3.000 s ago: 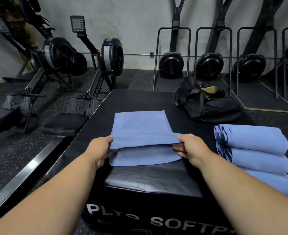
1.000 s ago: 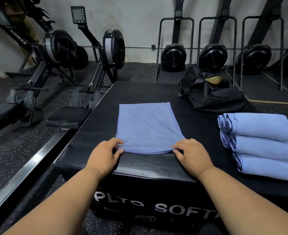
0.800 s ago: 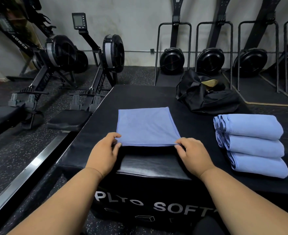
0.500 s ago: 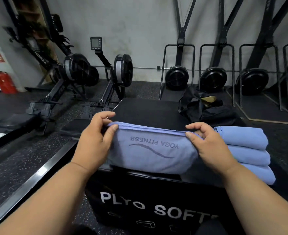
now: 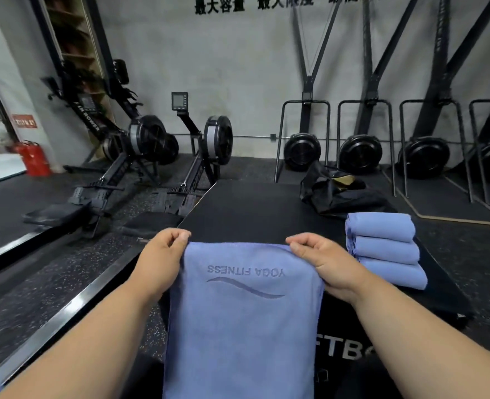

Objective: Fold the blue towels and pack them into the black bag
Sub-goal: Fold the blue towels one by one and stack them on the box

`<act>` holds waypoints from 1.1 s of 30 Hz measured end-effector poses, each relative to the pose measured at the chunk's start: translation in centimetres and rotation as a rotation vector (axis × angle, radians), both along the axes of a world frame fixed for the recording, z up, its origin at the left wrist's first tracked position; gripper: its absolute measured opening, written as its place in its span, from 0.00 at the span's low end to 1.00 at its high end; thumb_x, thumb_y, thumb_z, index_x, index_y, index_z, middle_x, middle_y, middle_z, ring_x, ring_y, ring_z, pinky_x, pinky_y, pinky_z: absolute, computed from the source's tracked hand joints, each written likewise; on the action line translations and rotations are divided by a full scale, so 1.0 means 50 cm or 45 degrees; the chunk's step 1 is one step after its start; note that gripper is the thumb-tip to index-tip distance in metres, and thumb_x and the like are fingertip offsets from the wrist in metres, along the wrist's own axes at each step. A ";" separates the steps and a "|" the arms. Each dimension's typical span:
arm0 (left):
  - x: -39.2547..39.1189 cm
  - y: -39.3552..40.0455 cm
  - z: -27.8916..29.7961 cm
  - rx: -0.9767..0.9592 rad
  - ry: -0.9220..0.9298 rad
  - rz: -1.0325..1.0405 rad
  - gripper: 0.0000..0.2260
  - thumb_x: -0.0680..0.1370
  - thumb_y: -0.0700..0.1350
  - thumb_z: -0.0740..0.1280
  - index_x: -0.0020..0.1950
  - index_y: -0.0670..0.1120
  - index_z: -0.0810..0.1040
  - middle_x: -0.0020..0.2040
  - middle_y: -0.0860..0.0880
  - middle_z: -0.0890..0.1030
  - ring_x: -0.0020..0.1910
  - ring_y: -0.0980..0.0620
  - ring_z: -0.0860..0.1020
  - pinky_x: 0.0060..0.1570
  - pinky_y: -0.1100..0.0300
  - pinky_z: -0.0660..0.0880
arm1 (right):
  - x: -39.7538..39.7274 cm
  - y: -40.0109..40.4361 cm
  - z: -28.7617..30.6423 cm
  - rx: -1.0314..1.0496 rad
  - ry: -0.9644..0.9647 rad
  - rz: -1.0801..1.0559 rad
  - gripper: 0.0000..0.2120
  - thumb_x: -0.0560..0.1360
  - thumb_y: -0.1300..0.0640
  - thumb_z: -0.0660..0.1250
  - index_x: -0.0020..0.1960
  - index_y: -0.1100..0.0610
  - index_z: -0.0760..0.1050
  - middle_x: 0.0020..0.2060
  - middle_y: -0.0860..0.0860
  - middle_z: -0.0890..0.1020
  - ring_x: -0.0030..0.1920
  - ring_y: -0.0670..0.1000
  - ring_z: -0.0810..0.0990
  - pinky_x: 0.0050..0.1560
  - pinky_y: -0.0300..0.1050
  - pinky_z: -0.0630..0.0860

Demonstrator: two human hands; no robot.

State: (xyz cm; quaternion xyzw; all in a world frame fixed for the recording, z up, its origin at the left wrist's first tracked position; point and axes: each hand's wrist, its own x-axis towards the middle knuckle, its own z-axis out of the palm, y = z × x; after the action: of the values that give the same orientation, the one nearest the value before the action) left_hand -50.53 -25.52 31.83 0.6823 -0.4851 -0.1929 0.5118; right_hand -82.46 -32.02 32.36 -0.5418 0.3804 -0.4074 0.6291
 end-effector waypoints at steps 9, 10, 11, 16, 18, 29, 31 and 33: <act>0.051 0.057 -0.001 0.062 -0.020 0.034 0.10 0.85 0.54 0.63 0.56 0.55 0.83 0.54 0.58 0.84 0.55 0.56 0.80 0.53 0.55 0.73 | -0.033 0.036 0.032 -0.223 0.206 0.255 0.13 0.77 0.69 0.73 0.59 0.59 0.81 0.45 0.52 0.84 0.44 0.48 0.81 0.47 0.40 0.78; 0.055 0.060 0.004 0.054 -0.024 0.031 0.10 0.85 0.54 0.63 0.55 0.55 0.83 0.53 0.57 0.84 0.55 0.56 0.80 0.52 0.55 0.73 | -0.035 0.035 0.035 -0.252 0.246 0.239 0.13 0.77 0.69 0.73 0.59 0.59 0.81 0.45 0.51 0.84 0.45 0.48 0.81 0.48 0.40 0.77; 0.057 0.062 0.009 0.047 -0.029 0.027 0.10 0.85 0.54 0.63 0.55 0.55 0.83 0.53 0.57 0.84 0.54 0.56 0.80 0.51 0.55 0.74 | -0.035 0.033 0.037 -0.266 0.259 0.218 0.13 0.78 0.69 0.73 0.60 0.58 0.81 0.45 0.51 0.84 0.45 0.47 0.80 0.48 0.38 0.76; 0.062 0.069 0.021 0.071 -0.099 -0.023 0.09 0.85 0.52 0.64 0.52 0.54 0.83 0.48 0.56 0.85 0.49 0.55 0.81 0.47 0.55 0.74 | -0.033 0.022 0.017 -0.214 0.229 0.090 0.13 0.78 0.67 0.71 0.60 0.56 0.81 0.37 0.47 0.78 0.34 0.41 0.73 0.37 0.35 0.69; 0.065 0.068 0.016 0.088 -0.096 -0.035 0.09 0.85 0.52 0.64 0.51 0.54 0.84 0.48 0.56 0.86 0.49 0.55 0.82 0.52 0.53 0.76 | -0.032 0.024 0.004 -0.129 0.173 0.073 0.11 0.80 0.66 0.69 0.61 0.57 0.81 0.34 0.46 0.76 0.31 0.41 0.71 0.36 0.37 0.65; -0.026 0.074 -0.007 0.131 0.406 -0.114 0.07 0.84 0.50 0.67 0.55 0.53 0.85 0.46 0.56 0.86 0.40 0.58 0.79 0.40 0.63 0.73 | 0.042 0.080 0.000 -0.106 0.053 0.003 0.09 0.79 0.64 0.71 0.59 0.58 0.82 0.30 0.47 0.75 0.30 0.46 0.72 0.34 0.40 0.70; -0.066 0.086 0.005 0.061 0.419 -0.115 0.07 0.84 0.50 0.67 0.54 0.53 0.85 0.48 0.59 0.86 0.44 0.64 0.81 0.41 0.69 0.73 | 0.064 0.097 0.000 -0.146 0.119 0.015 0.09 0.78 0.63 0.73 0.59 0.57 0.82 0.29 0.46 0.75 0.31 0.46 0.73 0.34 0.40 0.71; -0.103 0.100 0.012 0.009 0.398 -0.121 0.06 0.84 0.51 0.68 0.53 0.54 0.84 0.46 0.59 0.86 0.45 0.64 0.82 0.42 0.69 0.75 | 0.085 0.113 0.002 -0.190 0.169 0.018 0.09 0.78 0.62 0.74 0.58 0.56 0.83 0.30 0.47 0.76 0.31 0.46 0.75 0.34 0.39 0.73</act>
State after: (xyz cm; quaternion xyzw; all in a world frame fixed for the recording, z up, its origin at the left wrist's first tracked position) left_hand -55.69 -20.52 32.44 0.6222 -0.4304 -0.3224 0.5689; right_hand -78.19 -26.36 32.49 -0.6157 0.3859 -0.3934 0.5633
